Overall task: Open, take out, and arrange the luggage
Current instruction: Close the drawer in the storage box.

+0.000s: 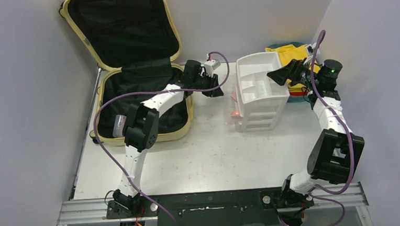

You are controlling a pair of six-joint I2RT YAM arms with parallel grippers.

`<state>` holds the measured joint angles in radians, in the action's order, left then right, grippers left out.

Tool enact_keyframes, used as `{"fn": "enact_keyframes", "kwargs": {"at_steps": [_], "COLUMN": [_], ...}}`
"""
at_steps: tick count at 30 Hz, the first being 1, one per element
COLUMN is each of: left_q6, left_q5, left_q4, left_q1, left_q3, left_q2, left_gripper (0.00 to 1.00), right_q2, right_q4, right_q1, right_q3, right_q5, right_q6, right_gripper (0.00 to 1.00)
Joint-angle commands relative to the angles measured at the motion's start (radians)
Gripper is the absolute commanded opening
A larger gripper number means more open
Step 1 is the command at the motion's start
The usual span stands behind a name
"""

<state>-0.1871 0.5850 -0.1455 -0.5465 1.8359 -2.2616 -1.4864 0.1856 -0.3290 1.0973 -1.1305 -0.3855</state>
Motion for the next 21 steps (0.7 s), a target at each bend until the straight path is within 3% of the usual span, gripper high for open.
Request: {"fn": "enact_keyframes", "kwargs": {"at_steps": [1, 14, 21], "left_q6": [-0.066, -0.132, -0.126], "left_q5": [0.063, 0.064, 0.051], "left_q4": [0.085, 0.116, 0.108], "left_q1": [-0.038, -0.090, -0.068], "left_q3": [0.098, 0.201, 0.178], "left_q2": [-0.031, -0.118, -0.088], "left_gripper": [0.19, 0.22, 0.25], "right_q2": [-0.020, -0.031, -0.019], "right_q4": [0.054, 0.055, 0.051], "right_q1": [0.036, 0.078, 0.065], "right_q3": [-0.006, -0.010, -0.006], "right_q5": [-0.036, -0.037, -0.041], "right_q6": [0.005, 0.008, 0.009], "right_gripper": [1.00, 1.00, 1.00]}}
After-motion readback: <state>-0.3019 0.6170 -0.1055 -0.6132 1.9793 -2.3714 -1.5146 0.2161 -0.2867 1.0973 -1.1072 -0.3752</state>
